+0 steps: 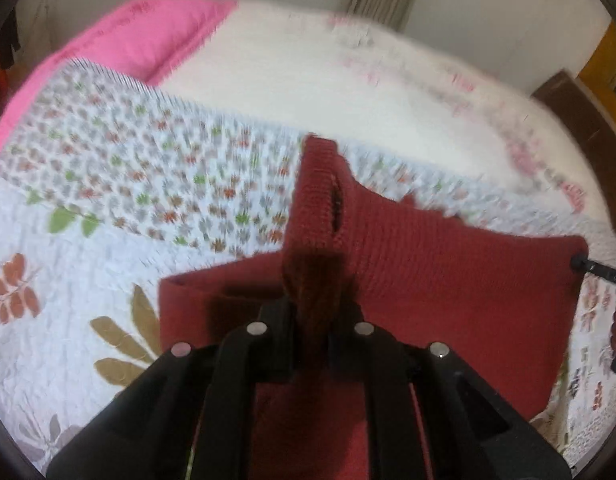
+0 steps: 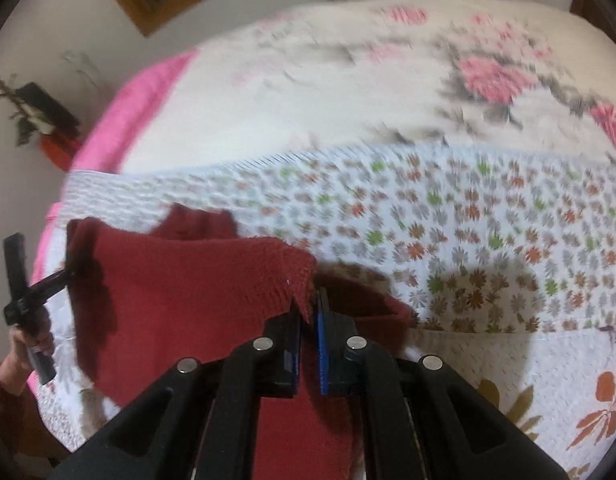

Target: Fold small clothes

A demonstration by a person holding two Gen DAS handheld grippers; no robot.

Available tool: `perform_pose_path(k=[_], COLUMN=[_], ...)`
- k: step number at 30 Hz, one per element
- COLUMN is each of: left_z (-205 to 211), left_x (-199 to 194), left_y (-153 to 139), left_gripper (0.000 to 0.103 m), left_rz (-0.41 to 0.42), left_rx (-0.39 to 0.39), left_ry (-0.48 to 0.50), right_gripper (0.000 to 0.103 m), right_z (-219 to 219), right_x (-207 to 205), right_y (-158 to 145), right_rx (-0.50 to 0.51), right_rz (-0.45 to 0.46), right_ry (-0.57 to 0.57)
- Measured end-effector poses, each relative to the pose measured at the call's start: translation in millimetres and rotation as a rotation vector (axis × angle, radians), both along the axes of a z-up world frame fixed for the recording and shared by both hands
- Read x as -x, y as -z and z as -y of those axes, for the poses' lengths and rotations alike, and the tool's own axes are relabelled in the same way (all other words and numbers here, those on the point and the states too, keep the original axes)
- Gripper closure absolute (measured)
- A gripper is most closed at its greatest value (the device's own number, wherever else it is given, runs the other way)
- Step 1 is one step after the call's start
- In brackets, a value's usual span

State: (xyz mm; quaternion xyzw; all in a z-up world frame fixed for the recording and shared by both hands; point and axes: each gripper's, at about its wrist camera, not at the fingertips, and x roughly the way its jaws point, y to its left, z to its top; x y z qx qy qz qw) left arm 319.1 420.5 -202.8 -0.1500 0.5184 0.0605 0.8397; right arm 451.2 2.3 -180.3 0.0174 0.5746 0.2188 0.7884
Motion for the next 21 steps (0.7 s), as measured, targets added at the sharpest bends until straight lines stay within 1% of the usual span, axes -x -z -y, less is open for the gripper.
perform_pose_path(k=[2,3,4,5,6,7,9,10,12,13,14,16,18,21], left_z=[0,-2,-4,-7,-11,-16,-20,-22,-24,-24,-24,-23,-21,-10], left_x=[-4,-5,-5,-4,-1,3,12,21,39,47,60,83,106,138], left_y=[15,20,24,25,25,23,17,11,5,4,3,6,11,26], left_gripper=[0.09,0.088,0.086,0.077,0.072,0.063,0.05,0.041,0.04,0.036,0.033,0.033,0.033,0.033], left_rz=[-0.033,-0.047,-0.056,-0.065,-0.072,-0.077,-0.077,-0.081,-0.098,-0.11,-0.128,-0.158,-0.185,-0.241], left_rx=[-0.008,-0.002,0.02,0.035,0.058,0.096,0.111,0.107,0.098,0.093,0.088,0.097,0.108,0.122], left_ry=[0.007,0.005,-0.001,-0.014,-0.03,-0.044,-0.05,-0.05,-0.045,-0.044,-0.044,-0.036,-0.024,-0.007], right_gripper=[0.095,0.09,0.082,0.075,0.069,0.069,0.067,0.061,0.052,0.05,0.05,0.049,0.048,0.048], right_z=[1,3,4,5,6,8,12,14,20,24,27,35,44,55], right_x=[-3,-4,-3,-2,-1,2,10,16,30,43,51,71,97,135], right_y=[16,23,27,30,32,33,28,25,19,16,15,16,23,35], right_rx=[0.004,0.004,0.014,0.031,0.037,0.031,0.029,0.028,0.033,0.042,0.044,0.033,0.011,0.009], right_rz=[-0.032,-0.048,-0.055,-0.051,-0.057,-0.058,-0.043,-0.039,-0.035,-0.033,-0.04,-0.069,-0.117,-0.177], right_ry=[0.025,0.037,0.05,0.062,0.065,0.063,0.055,0.053,0.042,0.029,0.021,0.019,0.016,0.018])
